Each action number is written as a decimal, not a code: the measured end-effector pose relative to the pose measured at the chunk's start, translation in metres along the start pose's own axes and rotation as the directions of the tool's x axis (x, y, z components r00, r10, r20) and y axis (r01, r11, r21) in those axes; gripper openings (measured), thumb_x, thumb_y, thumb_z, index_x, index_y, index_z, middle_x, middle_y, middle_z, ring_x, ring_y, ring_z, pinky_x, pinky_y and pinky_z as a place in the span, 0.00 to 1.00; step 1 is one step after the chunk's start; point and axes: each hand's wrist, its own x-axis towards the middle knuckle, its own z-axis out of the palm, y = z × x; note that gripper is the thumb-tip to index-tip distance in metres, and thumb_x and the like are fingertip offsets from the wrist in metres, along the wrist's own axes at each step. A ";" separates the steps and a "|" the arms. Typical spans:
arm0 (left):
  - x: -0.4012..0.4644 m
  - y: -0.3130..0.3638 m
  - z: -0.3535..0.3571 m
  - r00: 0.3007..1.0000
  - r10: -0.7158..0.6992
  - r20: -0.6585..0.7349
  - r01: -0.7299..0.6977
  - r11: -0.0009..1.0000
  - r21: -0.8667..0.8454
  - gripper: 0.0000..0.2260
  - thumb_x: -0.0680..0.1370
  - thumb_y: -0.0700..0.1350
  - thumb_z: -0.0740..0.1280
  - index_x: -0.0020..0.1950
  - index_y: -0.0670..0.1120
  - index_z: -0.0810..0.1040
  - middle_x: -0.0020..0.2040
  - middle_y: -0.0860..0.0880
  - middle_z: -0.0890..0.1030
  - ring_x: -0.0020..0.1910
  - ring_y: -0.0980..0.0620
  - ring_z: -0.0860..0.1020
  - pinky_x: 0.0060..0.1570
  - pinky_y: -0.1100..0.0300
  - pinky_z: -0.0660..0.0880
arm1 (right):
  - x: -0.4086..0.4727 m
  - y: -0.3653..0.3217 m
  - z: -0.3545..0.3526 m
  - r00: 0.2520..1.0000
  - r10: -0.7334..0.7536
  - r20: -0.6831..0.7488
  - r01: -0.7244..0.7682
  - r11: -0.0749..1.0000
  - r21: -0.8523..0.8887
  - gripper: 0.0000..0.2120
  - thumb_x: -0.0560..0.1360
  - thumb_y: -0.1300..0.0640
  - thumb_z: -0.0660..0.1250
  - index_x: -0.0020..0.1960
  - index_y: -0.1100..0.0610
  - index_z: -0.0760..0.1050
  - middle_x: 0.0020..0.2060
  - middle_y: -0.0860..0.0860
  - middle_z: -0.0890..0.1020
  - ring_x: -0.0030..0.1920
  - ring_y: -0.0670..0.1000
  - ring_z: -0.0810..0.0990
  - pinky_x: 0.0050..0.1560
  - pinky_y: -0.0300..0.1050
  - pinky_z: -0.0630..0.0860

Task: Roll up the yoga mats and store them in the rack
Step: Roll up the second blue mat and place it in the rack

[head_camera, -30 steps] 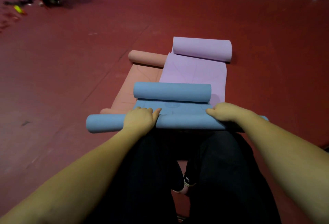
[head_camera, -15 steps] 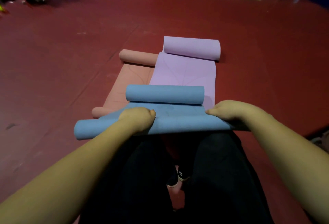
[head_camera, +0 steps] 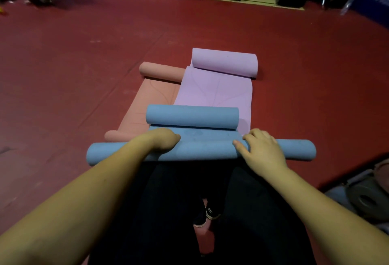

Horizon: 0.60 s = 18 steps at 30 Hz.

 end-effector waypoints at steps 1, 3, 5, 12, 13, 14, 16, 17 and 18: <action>0.003 -0.001 0.000 1.000 0.000 -0.005 0.000 1.000 -0.018 0.23 0.83 0.52 0.52 0.71 0.40 0.71 0.72 0.40 0.71 0.68 0.42 0.71 0.66 0.52 0.65 | 0.003 -0.001 0.001 1.000 0.000 0.013 0.000 0.999 -0.045 0.31 0.75 0.34 0.47 0.45 0.56 0.80 0.43 0.53 0.80 0.48 0.58 0.76 0.49 0.51 0.70; 0.008 -0.003 0.000 0.999 -0.001 -0.042 -0.001 0.999 -0.042 0.21 0.82 0.52 0.54 0.67 0.42 0.75 0.68 0.41 0.75 0.61 0.42 0.74 0.60 0.52 0.68 | 0.010 -0.002 0.001 0.999 0.012 0.042 -0.007 0.992 -0.126 0.29 0.77 0.36 0.48 0.42 0.56 0.78 0.41 0.54 0.80 0.46 0.59 0.77 0.45 0.50 0.68; 0.010 -0.003 0.002 0.993 0.026 -0.116 -0.030 0.999 -0.034 0.20 0.82 0.53 0.54 0.61 0.43 0.78 0.63 0.41 0.78 0.52 0.44 0.74 0.54 0.52 0.69 | 0.021 -0.001 0.000 0.995 0.043 0.091 -0.028 0.987 -0.158 0.25 0.80 0.39 0.52 0.40 0.55 0.76 0.41 0.54 0.81 0.46 0.59 0.79 0.42 0.50 0.67; -0.016 -0.009 0.030 0.807 0.099 -0.582 -0.064 0.995 0.082 0.27 0.82 0.59 0.50 0.44 0.44 0.82 0.47 0.43 0.79 0.51 0.40 0.76 0.50 0.50 0.70 | 0.054 -0.003 -0.006 0.916 0.115 0.384 -0.075 0.990 -0.116 0.28 0.81 0.40 0.47 0.54 0.54 0.82 0.54 0.58 0.82 0.54 0.59 0.79 0.51 0.48 0.73; -0.020 -0.011 0.038 0.791 0.129 -0.598 -0.077 0.991 0.111 0.29 0.80 0.61 0.48 0.42 0.44 0.81 0.45 0.43 0.79 0.49 0.40 0.76 0.48 0.49 0.69 | 0.059 -0.003 -0.008 0.892 0.132 0.432 -0.093 0.990 -0.109 0.28 0.81 0.40 0.47 0.57 0.55 0.81 0.57 0.59 0.81 0.55 0.59 0.78 0.54 0.49 0.73; -0.024 -0.015 0.046 0.784 0.153 -0.602 -0.090 0.987 0.134 0.31 0.79 0.63 0.46 0.41 0.44 0.80 0.43 0.43 0.79 0.48 0.40 0.77 0.47 0.49 0.69 | 0.063 -0.003 -0.009 0.865 0.151 0.479 -0.115 0.988 -0.103 0.29 0.80 0.40 0.47 0.58 0.55 0.80 0.59 0.59 0.80 0.55 0.59 0.77 0.55 0.49 0.73; -0.030 -0.018 0.051 0.798 0.160 -0.581 -0.091 0.985 0.146 0.33 0.77 0.65 0.43 0.41 0.43 0.79 0.42 0.43 0.78 0.46 0.40 0.76 0.47 0.48 0.68 | 0.069 -0.005 -0.009 0.819 0.175 0.547 -0.143 0.985 -0.100 0.29 0.79 0.39 0.47 0.59 0.55 0.80 0.60 0.58 0.79 0.52 0.57 0.75 0.55 0.49 0.73; -0.029 -0.018 0.049 0.802 0.160 -0.575 -0.086 0.984 0.153 0.35 0.76 0.66 0.41 0.42 0.43 0.79 0.42 0.43 0.79 0.47 0.40 0.76 0.47 0.49 0.68 | 0.071 -0.006 -0.009 0.806 0.179 0.564 -0.147 0.984 -0.103 0.29 0.78 0.38 0.47 0.59 0.55 0.79 0.60 0.58 0.79 0.51 0.56 0.75 0.55 0.49 0.73; -0.028 -0.017 0.045 0.801 0.163 -0.576 -0.085 0.983 0.161 0.36 0.75 0.66 0.39 0.43 0.43 0.78 0.43 0.42 0.79 0.47 0.39 0.77 0.47 0.49 0.68 | 0.072 -0.007 -0.009 0.800 0.182 0.572 -0.146 0.983 -0.108 0.30 0.78 0.38 0.47 0.59 0.55 0.79 0.60 0.58 0.79 0.50 0.56 0.74 0.55 0.49 0.73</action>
